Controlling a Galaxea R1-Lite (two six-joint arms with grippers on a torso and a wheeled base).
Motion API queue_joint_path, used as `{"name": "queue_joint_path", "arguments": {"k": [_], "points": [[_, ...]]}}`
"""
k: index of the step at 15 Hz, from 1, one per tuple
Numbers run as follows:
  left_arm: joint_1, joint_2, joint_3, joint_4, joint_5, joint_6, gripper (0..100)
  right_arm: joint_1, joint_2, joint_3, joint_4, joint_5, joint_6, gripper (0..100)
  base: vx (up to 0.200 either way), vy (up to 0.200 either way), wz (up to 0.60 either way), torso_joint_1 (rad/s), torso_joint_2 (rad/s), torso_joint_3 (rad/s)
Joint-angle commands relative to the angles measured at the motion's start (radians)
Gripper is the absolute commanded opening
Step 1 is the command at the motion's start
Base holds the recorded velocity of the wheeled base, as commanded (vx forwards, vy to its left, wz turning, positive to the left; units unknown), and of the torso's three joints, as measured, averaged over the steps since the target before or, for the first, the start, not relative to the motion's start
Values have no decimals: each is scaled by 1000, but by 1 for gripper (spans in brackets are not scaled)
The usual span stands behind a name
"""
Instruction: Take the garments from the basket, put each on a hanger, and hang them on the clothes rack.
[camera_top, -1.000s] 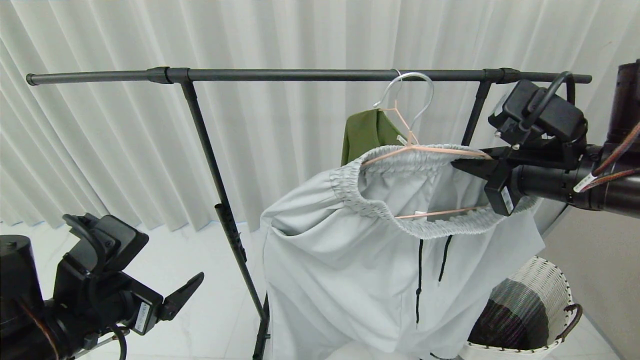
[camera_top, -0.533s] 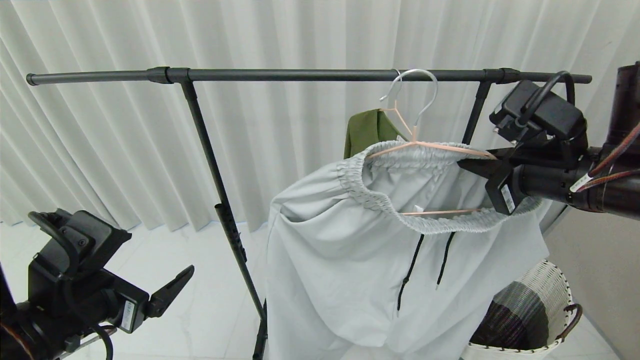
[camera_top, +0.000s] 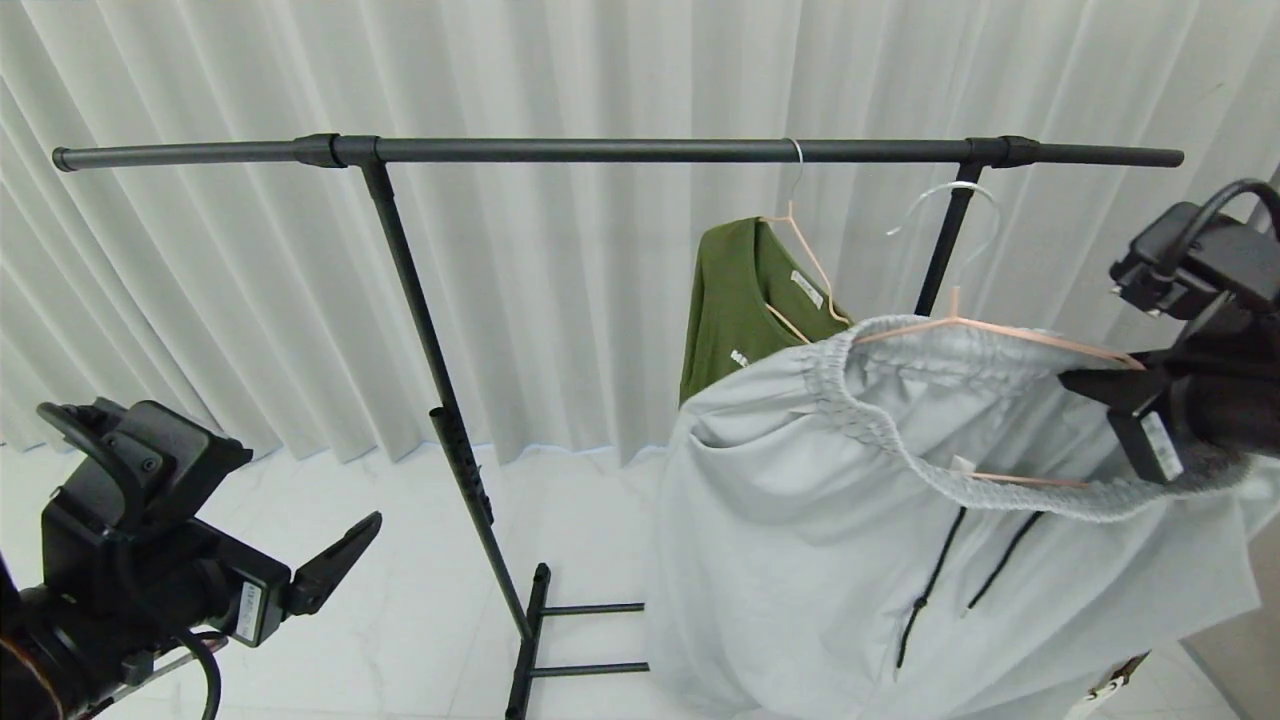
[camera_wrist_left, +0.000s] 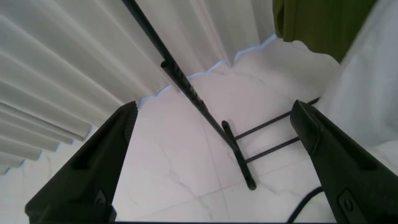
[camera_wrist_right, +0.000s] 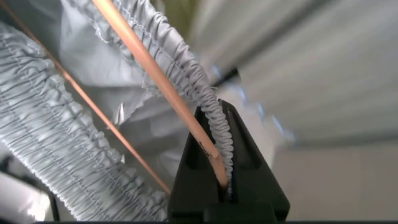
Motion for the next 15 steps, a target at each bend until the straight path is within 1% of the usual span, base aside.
{"name": "queue_joint_path", "arguments": {"k": [1, 3, 4, 5, 6, 7, 10, 12, 14, 15], "points": [[0, 11, -2, 0, 0, 0, 100, -89, -154, 37, 123, -37, 1, 0, 0, 0, 0, 0, 0, 0], [0, 20, -3, 0, 0, 1, 100, -164, -249, 50, 269, -70, 1, 0, 0, 0, 0, 0, 0, 0], [0, 23, -3, 0, 0, 3, 100, -185, -271, 52, 303, -70, 1, 0, 0, 0, 0, 0, 0, 0], [0, 28, -3, 0, 0, 4, 100, -242, -309, 52, 360, -74, 1, 0, 0, 0, 0, 0, 0, 0], [0, 30, -5, 0, 0, 4, 100, -287, -329, 53, 380, -78, 1, 0, 0, 0, 0, 0, 0, 0], [0, 31, -5, 0, 0, 6, 100, -342, -338, 53, 396, -90, 1, 0, 0, 0, 0, 0, 0, 0], [-2, 34, 0, 0, 0, 20, 100, -457, -341, 53, 406, -143, 1, 0, 0, 0, 0, 0, 0, 0], [-2, 34, 0, 0, 0, 37, 100, -529, -329, 50, 403, -155, 2, 0, 0, 0, 0, 0, 0, 0], [-2, 36, -3, 0, 0, 41, 100, -547, -306, 44, 386, -153, 24, 0, 0, 0, 0, 0, 0, 0], [-2, 36, -3, 0, 0, 41, 100, -543, -285, 46, 361, -153, 73, 0, 0, 0, 0, 0, 0, 0]]}}
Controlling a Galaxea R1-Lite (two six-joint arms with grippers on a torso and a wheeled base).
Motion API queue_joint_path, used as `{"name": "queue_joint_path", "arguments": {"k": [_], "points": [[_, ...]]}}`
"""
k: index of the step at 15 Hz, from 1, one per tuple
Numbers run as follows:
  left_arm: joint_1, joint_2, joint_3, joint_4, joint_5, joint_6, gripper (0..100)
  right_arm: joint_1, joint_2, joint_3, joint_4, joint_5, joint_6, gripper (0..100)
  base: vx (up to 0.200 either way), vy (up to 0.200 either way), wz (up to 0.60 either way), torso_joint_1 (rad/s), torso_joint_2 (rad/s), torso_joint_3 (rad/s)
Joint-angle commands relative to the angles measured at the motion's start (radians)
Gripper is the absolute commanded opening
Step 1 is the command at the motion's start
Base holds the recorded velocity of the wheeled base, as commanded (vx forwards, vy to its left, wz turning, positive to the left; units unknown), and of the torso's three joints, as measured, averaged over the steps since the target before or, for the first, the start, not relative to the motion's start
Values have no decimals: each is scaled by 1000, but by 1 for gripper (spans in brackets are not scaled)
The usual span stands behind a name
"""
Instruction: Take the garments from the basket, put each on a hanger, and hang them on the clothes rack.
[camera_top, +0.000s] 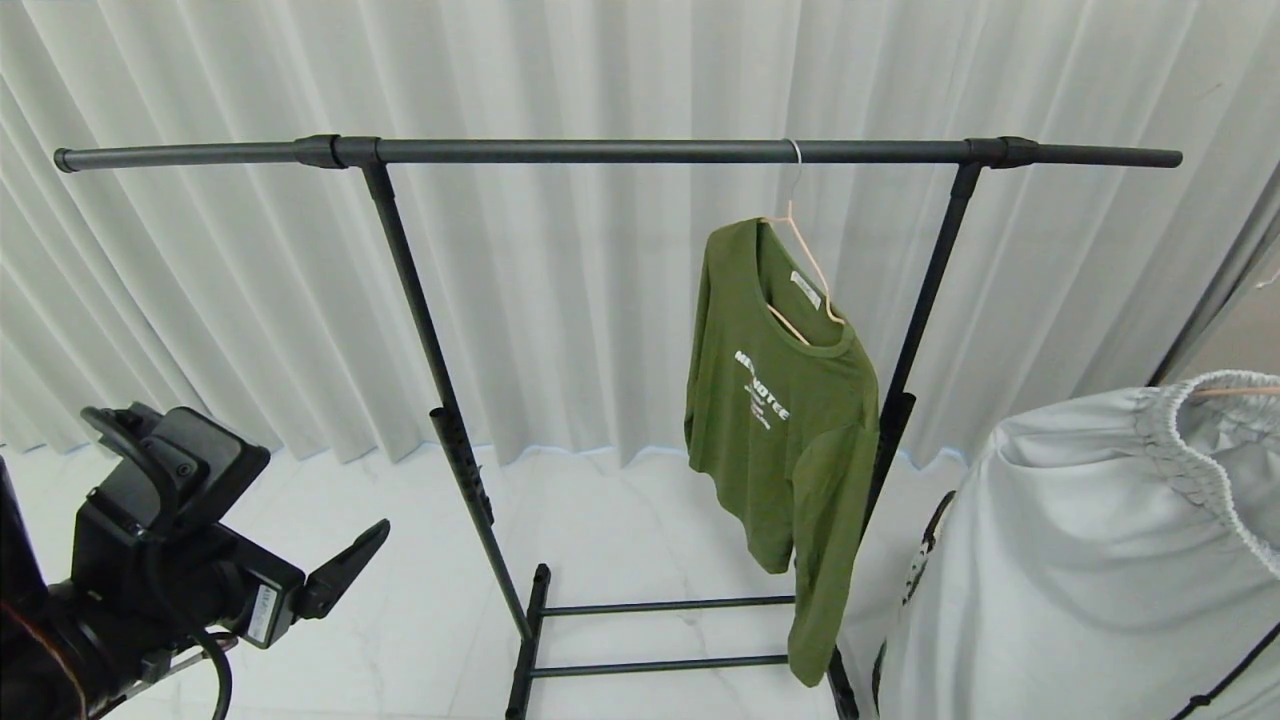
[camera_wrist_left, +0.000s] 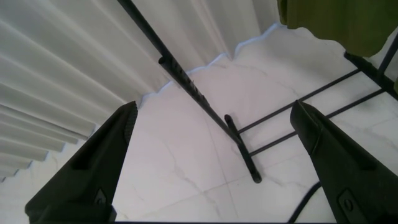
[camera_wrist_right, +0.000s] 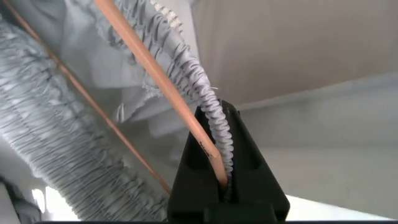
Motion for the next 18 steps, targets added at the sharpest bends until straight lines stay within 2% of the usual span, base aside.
{"name": "queue_joint_path", "arguments": {"k": [1, 5, 15, 18], "points": [[0, 2, -1, 0, 0, -1, 100, 1, 46, -3, -24, 1, 35, 0, 0, 0, 0, 0, 0, 0], [0, 6, -1, 1, 17, 1, 100, 47, 109, -12, -115, -1, 119, 0, 0, 0, 0, 0, 0, 0], [-4, 9, 3, 0, 17, -1, 100, 152, 267, -99, -264, -2, 158, 0, 200, 0, 0, 2, 1, 1], [-4, 9, 3, 0, 17, -1, 100, 171, 328, -132, -271, -2, 159, 0, 200, 0, 0, -1, 2, 1]]}}
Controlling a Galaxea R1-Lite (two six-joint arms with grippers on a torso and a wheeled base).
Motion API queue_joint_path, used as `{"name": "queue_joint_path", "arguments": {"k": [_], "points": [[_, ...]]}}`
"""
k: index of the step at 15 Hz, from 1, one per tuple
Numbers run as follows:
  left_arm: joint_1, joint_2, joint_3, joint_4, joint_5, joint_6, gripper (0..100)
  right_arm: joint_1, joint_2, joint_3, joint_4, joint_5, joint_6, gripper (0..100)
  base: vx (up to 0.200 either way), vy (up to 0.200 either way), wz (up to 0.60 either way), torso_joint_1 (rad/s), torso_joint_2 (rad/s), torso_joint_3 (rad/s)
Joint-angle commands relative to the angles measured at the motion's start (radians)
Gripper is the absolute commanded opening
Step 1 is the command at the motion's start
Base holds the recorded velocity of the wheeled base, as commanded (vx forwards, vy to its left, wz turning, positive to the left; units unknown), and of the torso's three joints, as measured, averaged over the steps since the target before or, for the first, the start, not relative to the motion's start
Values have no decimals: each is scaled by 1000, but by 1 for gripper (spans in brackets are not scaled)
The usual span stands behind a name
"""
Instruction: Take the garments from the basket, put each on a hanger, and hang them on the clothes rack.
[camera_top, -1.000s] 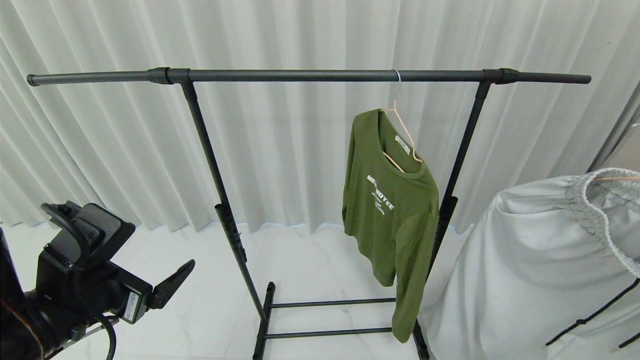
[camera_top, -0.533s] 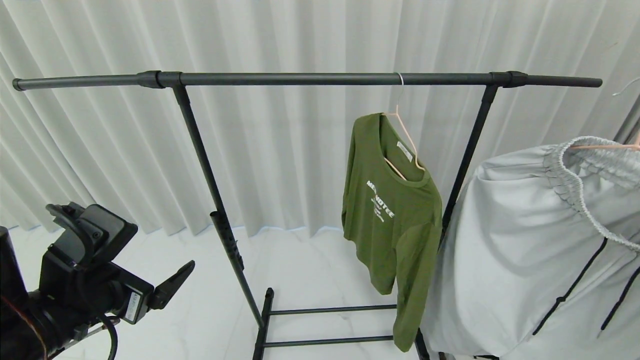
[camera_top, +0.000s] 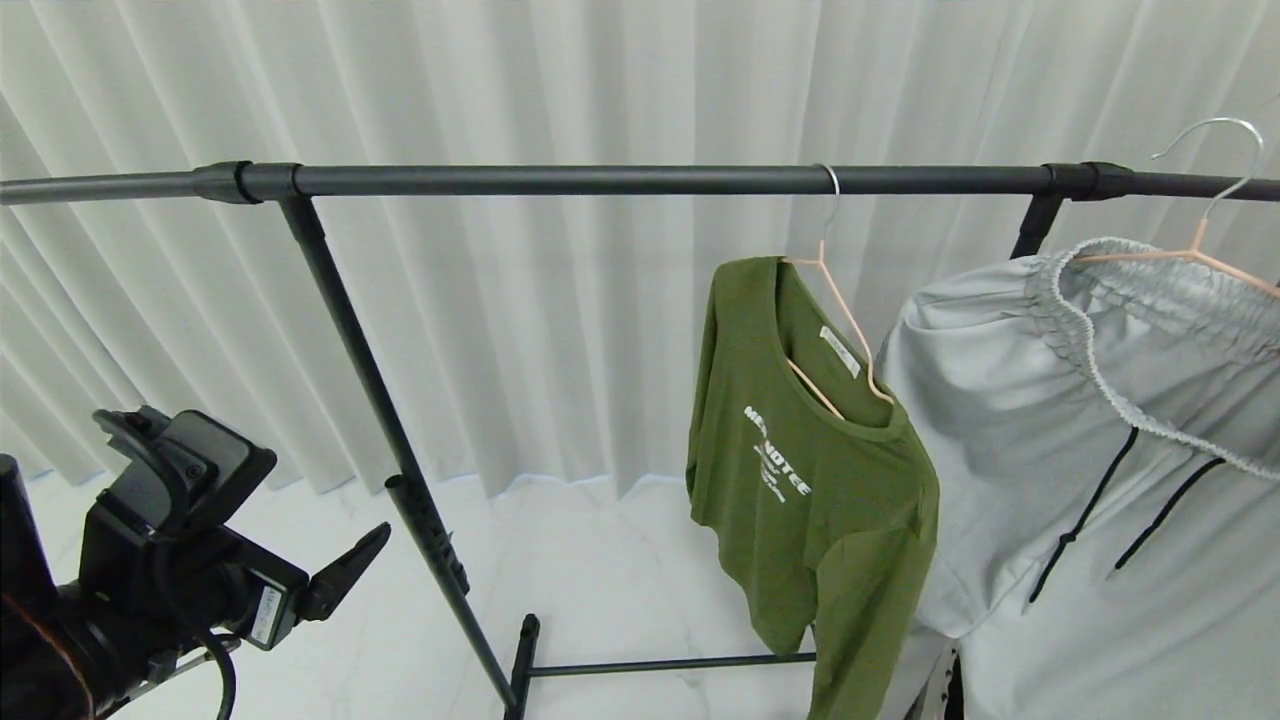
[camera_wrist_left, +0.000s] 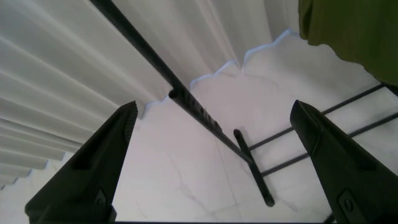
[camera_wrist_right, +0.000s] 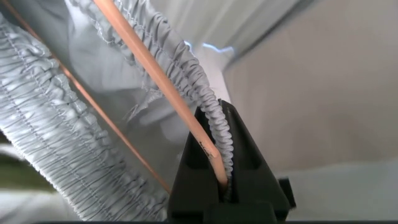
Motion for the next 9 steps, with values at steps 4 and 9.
{"name": "queue_joint_path", "arguments": {"k": [4, 9], "points": [[-1, 0, 0, -1, 1, 0, 100, 8, 162, -46, -89, -4, 3, 0, 50, 0, 0, 1, -1, 1], [-1, -2, 3, -1, 1, 0, 100, 22, 284, -158, -100, -25, 4, 0, 0, 0, 0, 0, 0, 0]]}}
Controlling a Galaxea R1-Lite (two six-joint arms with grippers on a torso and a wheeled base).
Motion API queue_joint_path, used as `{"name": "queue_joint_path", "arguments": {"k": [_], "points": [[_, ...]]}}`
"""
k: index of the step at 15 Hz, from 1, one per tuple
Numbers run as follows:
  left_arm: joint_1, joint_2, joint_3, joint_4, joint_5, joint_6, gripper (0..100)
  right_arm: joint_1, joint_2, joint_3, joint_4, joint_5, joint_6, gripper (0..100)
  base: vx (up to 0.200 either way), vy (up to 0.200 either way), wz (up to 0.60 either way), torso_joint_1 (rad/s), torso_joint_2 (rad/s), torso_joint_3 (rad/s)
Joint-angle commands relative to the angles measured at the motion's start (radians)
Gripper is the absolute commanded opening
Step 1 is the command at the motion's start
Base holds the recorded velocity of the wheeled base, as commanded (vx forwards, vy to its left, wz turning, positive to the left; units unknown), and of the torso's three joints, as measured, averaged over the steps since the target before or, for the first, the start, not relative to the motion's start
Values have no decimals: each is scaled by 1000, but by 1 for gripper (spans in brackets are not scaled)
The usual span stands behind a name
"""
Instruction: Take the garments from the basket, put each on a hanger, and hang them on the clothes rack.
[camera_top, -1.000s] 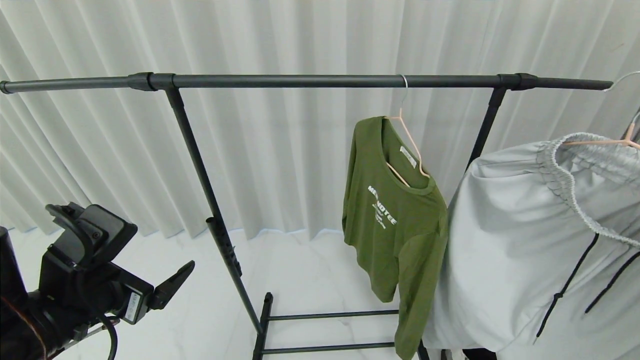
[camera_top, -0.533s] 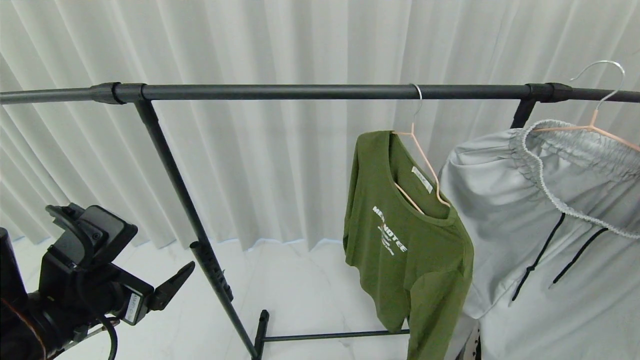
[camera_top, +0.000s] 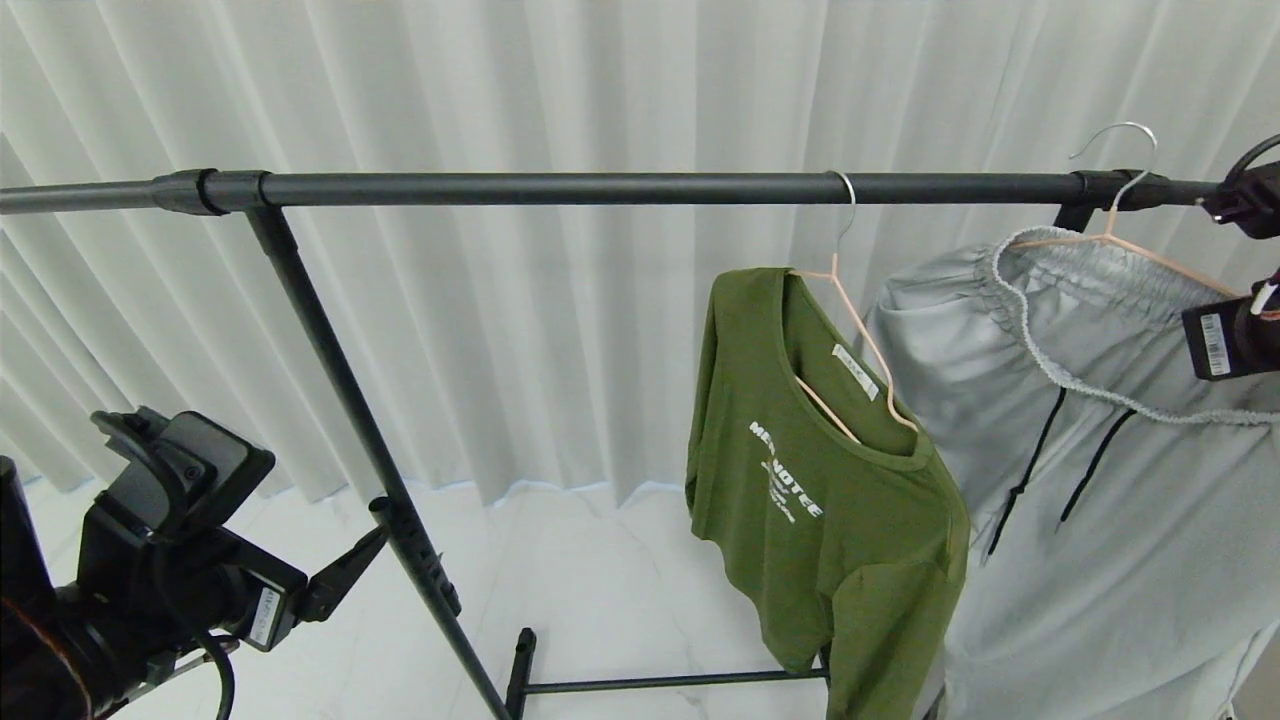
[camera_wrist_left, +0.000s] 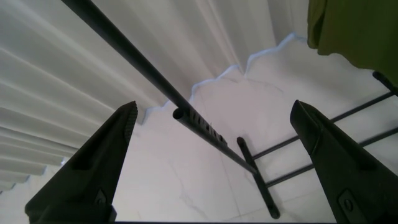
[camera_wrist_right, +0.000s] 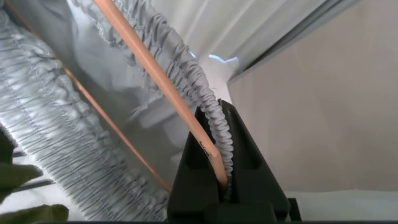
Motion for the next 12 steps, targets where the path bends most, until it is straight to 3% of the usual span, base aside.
{"name": "queue_joint_path", "arguments": {"k": [1, 3, 12], "points": [[-1, 0, 1, 0, 1, 0, 100, 11, 64, -36, 0, -4, 0, 0, 0, 0, 0, 0, 0, 0], [-1, -5, 9, 1, 1, 0, 100, 26, 105, -68, 0, -37, 0, 0, 0, 0, 0, 0, 0, 0], [-2, -9, 18, 0, 1, 0, 100, 83, 131, -65, 0, -43, 3, 0, 0, 0, 0, 0, 0, 0]]}}
